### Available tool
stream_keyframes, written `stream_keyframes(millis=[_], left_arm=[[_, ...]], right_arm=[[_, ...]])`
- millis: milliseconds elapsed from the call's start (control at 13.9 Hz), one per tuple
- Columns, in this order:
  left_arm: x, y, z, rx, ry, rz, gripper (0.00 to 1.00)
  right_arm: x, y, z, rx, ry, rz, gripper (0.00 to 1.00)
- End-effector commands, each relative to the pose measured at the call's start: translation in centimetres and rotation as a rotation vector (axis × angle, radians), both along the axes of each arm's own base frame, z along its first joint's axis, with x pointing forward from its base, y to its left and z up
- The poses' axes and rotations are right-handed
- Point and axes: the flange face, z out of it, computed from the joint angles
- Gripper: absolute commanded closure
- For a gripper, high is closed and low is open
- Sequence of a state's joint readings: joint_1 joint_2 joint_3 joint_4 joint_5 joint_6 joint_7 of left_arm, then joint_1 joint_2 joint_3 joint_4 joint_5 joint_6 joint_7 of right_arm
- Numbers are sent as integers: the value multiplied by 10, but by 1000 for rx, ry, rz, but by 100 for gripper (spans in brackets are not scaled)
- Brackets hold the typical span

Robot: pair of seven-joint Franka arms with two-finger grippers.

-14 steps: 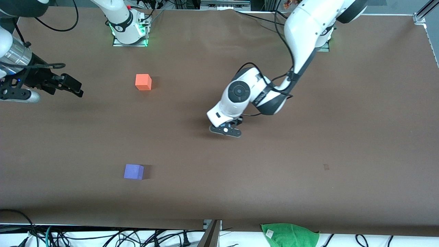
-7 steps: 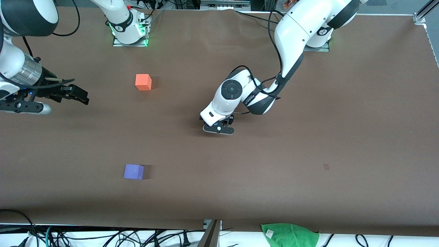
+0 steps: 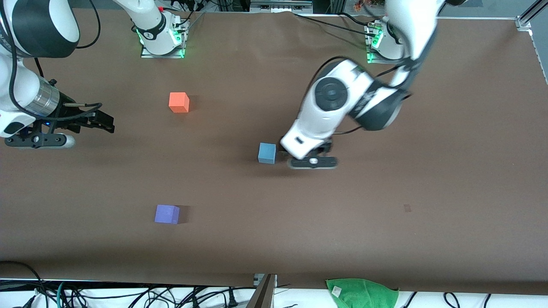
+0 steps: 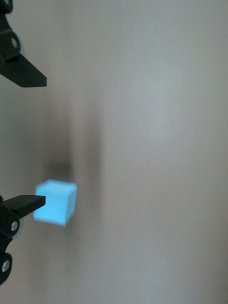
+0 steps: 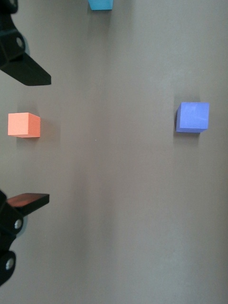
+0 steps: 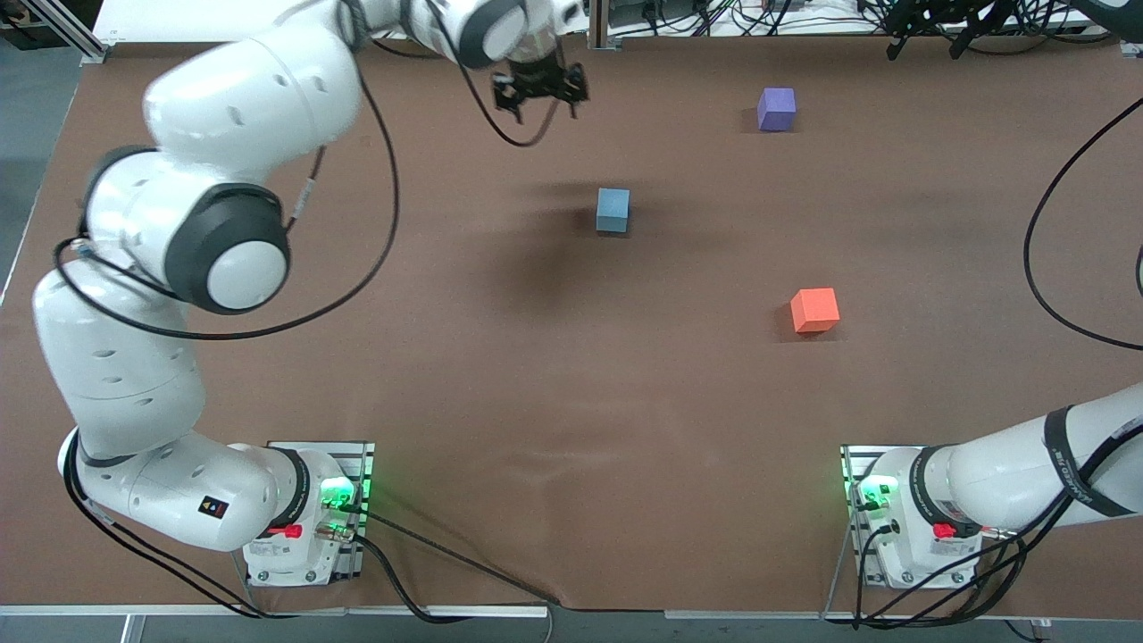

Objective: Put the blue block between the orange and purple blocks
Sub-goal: 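Raise the left gripper away while the right gripper reaches the blue cube, then lower the right gripper over the blue cube and close on it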

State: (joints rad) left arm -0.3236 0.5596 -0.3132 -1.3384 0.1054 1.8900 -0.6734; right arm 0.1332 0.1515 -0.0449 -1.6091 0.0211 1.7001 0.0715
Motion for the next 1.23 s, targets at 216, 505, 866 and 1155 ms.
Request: stream_keyframes(millis=[216,505,866,1155], left_arm=[[16,134,70,115,51,-131,0],[7,197,123,175,44,-168,0],[-30,309,176,92,15,-107,0],[-62,376,170,87,7,-24,0]], right_arm=[[5,36,-22,-17,37,79,0],[-1,131,-60,-24,53,61,0],[-18,311,-170,52,-48,-196,0],[-39,394,-236,120,-126,-307,0]])
